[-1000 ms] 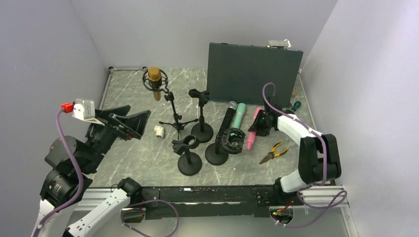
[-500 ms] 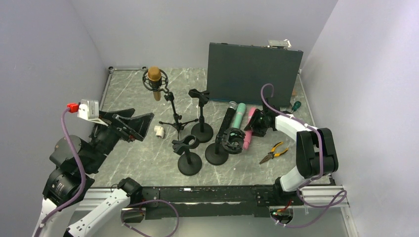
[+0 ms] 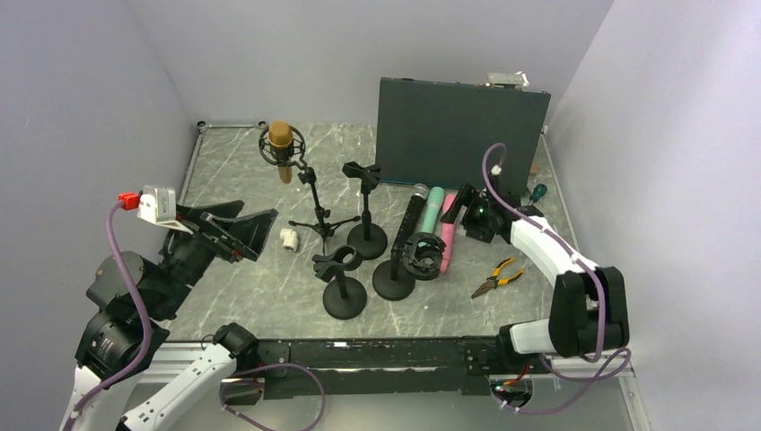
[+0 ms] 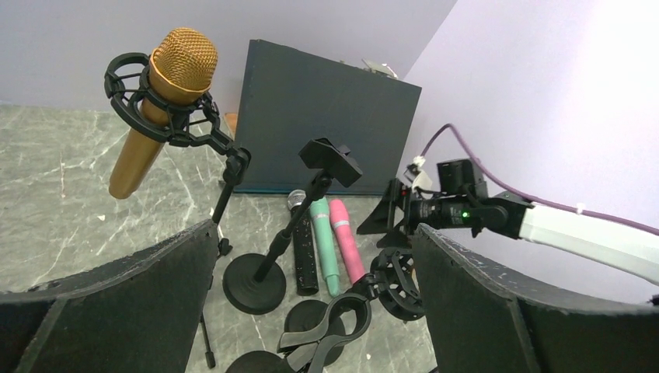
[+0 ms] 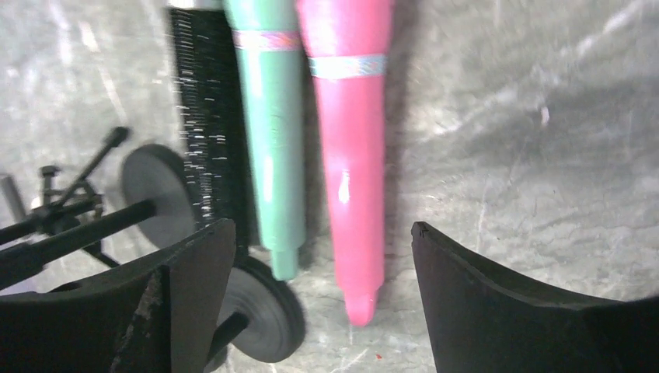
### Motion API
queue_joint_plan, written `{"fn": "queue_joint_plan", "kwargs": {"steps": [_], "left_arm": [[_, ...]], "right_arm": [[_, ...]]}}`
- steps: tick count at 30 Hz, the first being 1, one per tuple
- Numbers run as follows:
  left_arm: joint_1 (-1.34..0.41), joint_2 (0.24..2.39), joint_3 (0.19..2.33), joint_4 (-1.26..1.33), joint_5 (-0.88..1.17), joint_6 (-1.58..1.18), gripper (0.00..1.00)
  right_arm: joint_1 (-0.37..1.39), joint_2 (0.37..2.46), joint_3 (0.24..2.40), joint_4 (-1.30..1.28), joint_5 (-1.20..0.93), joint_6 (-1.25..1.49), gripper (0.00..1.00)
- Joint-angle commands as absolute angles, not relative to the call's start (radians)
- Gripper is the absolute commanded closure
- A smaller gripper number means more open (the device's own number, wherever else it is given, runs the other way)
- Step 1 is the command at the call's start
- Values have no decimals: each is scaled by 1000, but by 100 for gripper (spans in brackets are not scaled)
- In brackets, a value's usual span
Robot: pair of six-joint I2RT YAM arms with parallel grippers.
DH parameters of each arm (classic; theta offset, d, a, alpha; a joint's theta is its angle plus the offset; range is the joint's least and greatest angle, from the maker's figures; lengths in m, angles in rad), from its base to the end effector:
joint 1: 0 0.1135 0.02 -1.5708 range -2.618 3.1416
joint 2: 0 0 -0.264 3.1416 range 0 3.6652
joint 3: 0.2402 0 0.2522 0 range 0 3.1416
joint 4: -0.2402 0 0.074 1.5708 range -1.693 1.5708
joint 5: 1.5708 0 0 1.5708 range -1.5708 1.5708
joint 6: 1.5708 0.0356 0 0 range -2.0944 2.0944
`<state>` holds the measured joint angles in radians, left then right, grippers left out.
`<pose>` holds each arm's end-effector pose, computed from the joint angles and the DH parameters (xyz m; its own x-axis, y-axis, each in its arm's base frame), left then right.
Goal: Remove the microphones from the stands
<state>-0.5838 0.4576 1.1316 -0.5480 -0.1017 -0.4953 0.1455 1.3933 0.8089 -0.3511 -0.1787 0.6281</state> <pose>0.0401 -0.0222 0.4436 -0.1284 -0.4818 -0.8668 0.4584 0.7462 -0.4827 0.2717 0.0462 0.2005 -0.7896 0.4687 -0.3961 0.2681 0.8440 0.4645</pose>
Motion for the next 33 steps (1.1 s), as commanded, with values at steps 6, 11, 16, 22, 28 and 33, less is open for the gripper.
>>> {"fn": "queue_joint_plan", "kwargs": {"steps": [6, 11, 16, 22, 28, 33], "left_arm": [[-586, 471, 1116, -515, -69, -517, 2], [-586, 485, 1101, -499, -48, -528, 2], [-586, 504, 1099, -504, -17, -531, 1], [-586, 537, 1104, -542, 9, -555, 1], [-586, 536, 1090, -542, 19, -567, 1], [-586, 540, 1106, -556, 8, -549, 1]], "right_arm": [[193, 1250, 1023, -295, -414, 478, 1], [268, 1256, 1090, -174, -562, 586, 0], [376, 1287, 1129, -46, -555, 710, 0], [438, 1293, 1062, 212, -548, 869, 1], [463, 1374, 1109, 253, -528, 938, 5], [504, 1433, 1168, 203, -500, 915, 11]]}}
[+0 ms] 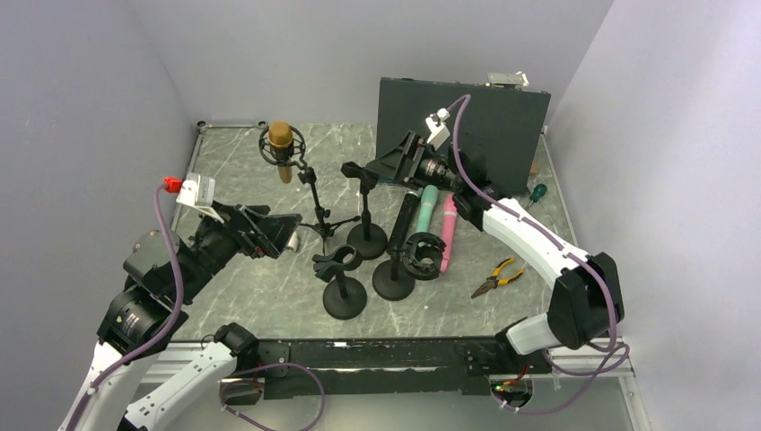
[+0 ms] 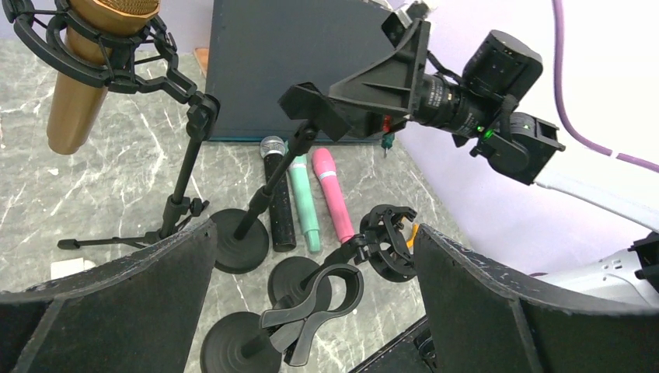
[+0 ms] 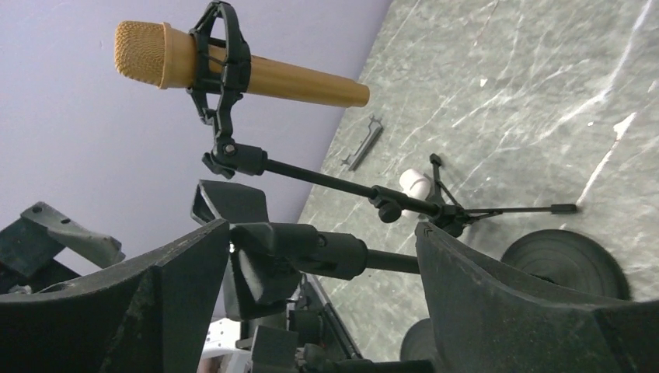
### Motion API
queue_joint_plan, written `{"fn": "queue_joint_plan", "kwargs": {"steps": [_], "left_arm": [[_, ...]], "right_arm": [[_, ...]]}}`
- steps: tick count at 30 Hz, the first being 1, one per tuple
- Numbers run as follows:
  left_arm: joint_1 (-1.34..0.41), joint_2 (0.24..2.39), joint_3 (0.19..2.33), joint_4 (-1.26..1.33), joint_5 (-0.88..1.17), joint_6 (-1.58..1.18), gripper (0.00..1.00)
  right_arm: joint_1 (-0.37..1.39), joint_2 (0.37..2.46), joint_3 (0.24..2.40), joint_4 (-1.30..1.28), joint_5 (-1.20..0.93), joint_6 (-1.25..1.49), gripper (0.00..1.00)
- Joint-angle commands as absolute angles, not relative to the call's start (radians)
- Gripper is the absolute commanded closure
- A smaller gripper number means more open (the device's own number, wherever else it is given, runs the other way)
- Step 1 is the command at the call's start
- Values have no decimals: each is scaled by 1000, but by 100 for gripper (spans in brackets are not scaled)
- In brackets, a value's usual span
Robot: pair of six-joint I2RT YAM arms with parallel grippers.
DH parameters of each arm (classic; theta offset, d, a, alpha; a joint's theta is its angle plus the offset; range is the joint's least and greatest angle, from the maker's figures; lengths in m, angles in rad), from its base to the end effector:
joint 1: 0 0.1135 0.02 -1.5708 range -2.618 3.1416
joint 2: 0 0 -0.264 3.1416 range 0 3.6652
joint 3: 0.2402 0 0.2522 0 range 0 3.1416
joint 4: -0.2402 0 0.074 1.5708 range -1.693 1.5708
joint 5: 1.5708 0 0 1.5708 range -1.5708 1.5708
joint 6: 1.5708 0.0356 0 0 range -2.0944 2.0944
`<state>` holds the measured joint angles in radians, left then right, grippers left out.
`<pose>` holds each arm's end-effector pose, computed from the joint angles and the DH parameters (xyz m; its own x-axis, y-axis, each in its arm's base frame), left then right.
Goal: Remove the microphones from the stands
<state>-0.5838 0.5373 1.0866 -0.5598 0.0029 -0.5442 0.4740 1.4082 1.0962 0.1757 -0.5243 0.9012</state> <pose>0.0670 -0.0444 0.4265 -0.2941 -0.4262 -0.8555 0.4691 0.7155 -0.5177 0.2879 0.1677 0.3417 -0.7308 0.3879 -0.5616 -0.4243 0.3862 0.8190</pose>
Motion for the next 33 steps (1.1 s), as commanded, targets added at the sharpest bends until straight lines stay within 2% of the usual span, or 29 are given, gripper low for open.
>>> {"fn": "queue_joint_plan", "kwargs": {"steps": [1, 11, 15, 21, 33], "left_arm": [[-586, 543, 1111, -559, 8, -549, 0], [-587, 531, 1107, -563, 6, -549, 1], [-585, 536, 1110, -563, 6, -546, 1], [-586, 533, 1107, -567, 3, -540, 1], [-587, 521, 1104, -580, 3, -522, 1]], "right_arm": [[511, 1440, 1176, 205, -500, 905, 11], [535, 1460, 1211, 169, -475, 872, 15], [536, 1469, 1215, 152, -474, 866, 23], [537, 1481, 1185, 143, -472, 861, 43], [537, 1458, 1052, 103, -461, 818, 44]]}}
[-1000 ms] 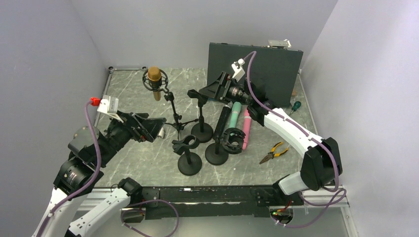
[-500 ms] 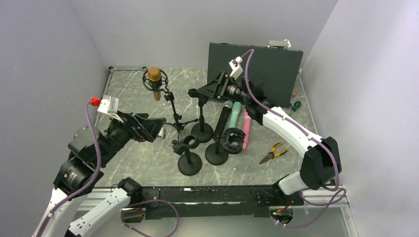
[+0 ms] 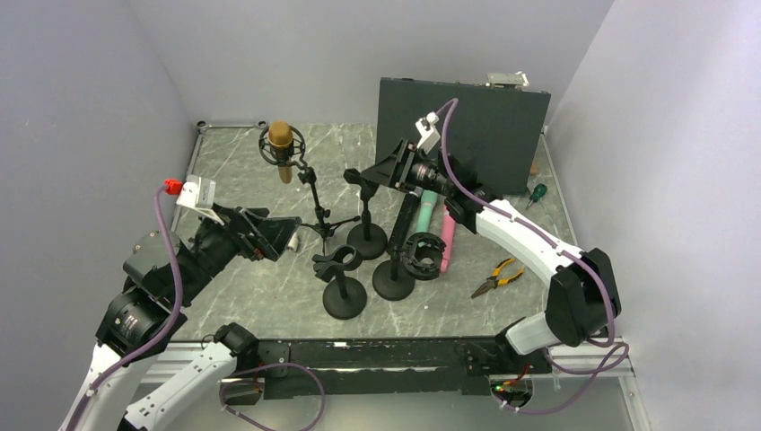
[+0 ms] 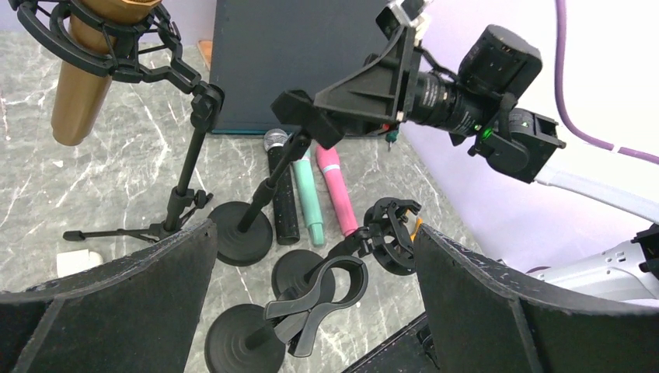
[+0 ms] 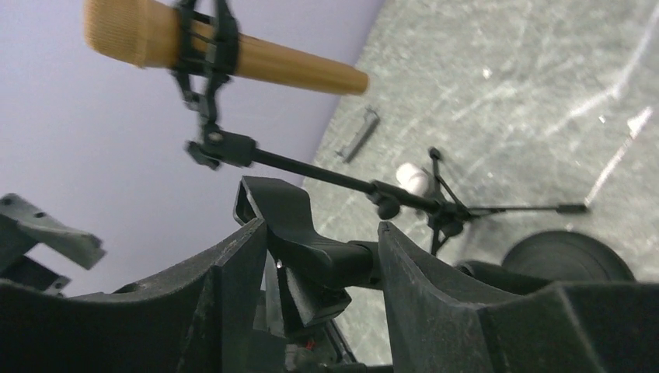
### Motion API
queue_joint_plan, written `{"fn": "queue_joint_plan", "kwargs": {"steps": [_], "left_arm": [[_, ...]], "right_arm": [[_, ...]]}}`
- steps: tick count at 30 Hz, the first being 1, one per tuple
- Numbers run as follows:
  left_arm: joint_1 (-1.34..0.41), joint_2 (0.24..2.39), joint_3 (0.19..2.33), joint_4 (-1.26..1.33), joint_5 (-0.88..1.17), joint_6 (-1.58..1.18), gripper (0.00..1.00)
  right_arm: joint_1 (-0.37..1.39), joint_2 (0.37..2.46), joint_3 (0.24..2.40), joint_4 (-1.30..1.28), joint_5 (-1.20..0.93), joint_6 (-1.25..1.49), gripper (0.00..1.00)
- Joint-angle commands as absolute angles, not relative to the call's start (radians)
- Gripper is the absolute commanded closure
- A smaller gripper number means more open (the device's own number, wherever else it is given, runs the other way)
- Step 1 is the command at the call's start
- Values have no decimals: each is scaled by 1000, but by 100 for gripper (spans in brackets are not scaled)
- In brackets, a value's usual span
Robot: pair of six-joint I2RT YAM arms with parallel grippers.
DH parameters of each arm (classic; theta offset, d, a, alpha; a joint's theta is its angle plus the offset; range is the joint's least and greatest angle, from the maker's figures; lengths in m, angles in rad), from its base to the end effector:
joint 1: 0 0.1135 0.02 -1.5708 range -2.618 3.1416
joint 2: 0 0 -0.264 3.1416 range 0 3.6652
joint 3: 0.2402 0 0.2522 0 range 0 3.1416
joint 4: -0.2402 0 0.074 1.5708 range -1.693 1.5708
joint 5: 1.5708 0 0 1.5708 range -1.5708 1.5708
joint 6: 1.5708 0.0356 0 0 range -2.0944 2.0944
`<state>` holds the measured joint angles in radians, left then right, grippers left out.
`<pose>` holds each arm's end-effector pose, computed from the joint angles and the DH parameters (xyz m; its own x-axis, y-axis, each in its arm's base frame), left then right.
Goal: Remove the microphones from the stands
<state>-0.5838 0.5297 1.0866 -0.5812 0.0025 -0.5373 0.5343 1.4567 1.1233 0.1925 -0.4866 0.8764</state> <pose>0.0650 -0.0431 0.4246 -0.3006 -0.4148 -0.8588 0.4650 0.7225 -0.5117 0.2888 0.1903 0.3375 -0.7294 0.3576 -0.5831 -0.4502 0.3909 0.8029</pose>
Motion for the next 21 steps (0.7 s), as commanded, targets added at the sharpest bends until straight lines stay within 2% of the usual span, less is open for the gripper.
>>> {"fn": "queue_joint_plan", "kwargs": {"steps": [1, 14, 19, 21], "left_arm": [[-587, 522, 1102, -578, 3, -519, 1], [-585, 531, 1043, -553, -40, -468, 1], [-586, 540, 1040, -560, -63, -446, 1], [-586, 558, 1049, -567, -63, -429, 0]], "right_arm": [[537, 1454, 1036, 97, -458, 807, 44], [537, 1490, 966, -27, -417, 634, 43], [539, 1459, 1004, -50, -404, 607, 39], [539, 1452, 1044, -75, -392, 587, 34]]}}
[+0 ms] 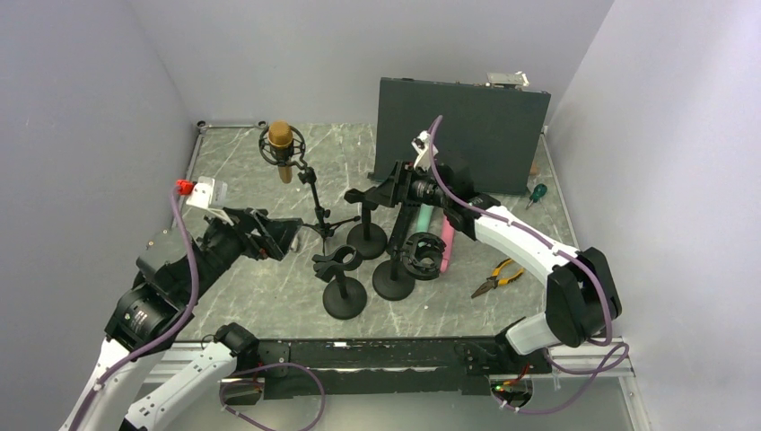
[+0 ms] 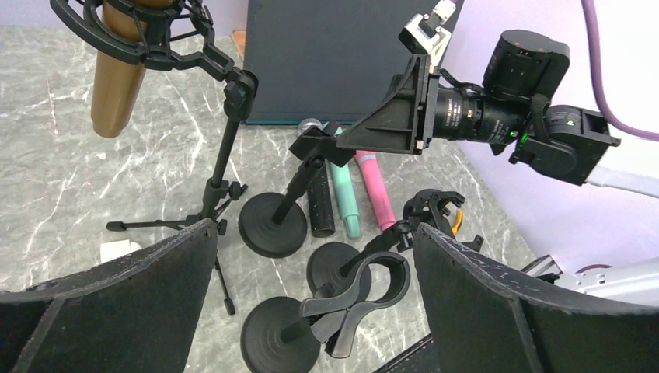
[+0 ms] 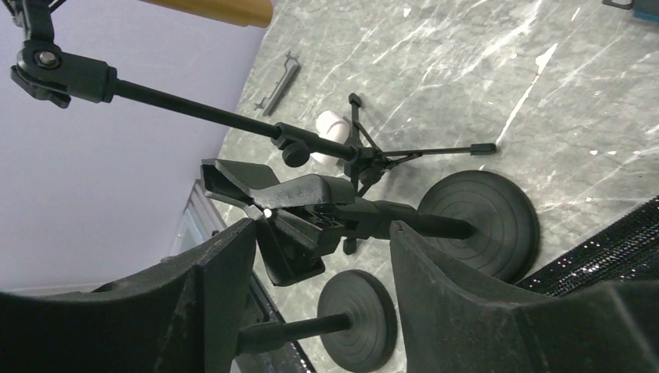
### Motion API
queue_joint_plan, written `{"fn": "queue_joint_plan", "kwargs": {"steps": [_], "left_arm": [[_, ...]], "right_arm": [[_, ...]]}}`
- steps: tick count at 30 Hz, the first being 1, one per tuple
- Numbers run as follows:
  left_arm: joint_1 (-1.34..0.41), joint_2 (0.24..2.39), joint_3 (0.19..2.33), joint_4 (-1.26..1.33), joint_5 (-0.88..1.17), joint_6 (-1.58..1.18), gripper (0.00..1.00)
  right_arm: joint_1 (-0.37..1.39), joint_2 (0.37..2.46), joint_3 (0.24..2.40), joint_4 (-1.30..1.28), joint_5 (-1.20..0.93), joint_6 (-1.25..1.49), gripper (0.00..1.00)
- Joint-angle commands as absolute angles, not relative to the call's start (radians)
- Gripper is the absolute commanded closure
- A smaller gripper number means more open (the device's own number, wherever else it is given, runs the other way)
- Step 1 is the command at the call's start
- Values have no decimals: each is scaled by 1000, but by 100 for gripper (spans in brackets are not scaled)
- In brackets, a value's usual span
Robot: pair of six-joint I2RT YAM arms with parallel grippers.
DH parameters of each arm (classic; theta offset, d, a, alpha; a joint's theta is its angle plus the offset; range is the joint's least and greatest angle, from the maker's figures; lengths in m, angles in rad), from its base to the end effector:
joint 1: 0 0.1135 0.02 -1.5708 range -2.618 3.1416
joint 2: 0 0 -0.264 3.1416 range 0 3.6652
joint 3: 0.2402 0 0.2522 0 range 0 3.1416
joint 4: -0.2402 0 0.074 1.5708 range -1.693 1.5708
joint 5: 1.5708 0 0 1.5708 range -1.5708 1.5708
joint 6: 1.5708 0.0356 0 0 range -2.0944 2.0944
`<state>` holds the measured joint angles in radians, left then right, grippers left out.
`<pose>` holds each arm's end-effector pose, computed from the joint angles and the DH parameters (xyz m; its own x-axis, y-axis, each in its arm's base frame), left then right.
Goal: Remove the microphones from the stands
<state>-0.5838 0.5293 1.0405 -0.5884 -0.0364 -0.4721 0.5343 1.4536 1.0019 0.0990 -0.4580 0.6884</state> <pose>0.0722 -0.0461 0.4105 -0.2940 -0.3504 -0.8892 0.4344 0.7798 -0.4509 0.2804 0.1842 0.2862 -0.7466 0.2203 -0.6277 -0.4396 0.5447 0.7141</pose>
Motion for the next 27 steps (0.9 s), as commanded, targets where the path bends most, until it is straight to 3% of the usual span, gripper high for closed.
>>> {"fn": "queue_joint_plan", "kwargs": {"steps": [1, 4, 9, 16, 27], "left_arm": [[-585, 572, 1060, -574, -57, -420, 1], [-586, 619, 1093, -597, -42, -401, 1], [-585, 658, 1117, -587, -67, -363, 1], [-579, 841, 1306, -623, -206, -284, 1], [-409, 1022, 1501, -561, -205, -261, 1]], "right_arm": [[537, 1451, 1066, -88, -391, 578, 30], [537, 1456, 1135, -129, -392, 549, 15], [538, 1436, 1217, -165, -370, 510, 5], [565, 1411, 1263, -167, -313, 518, 4], [699, 1428, 1293, -125, -273, 554, 4]]}}
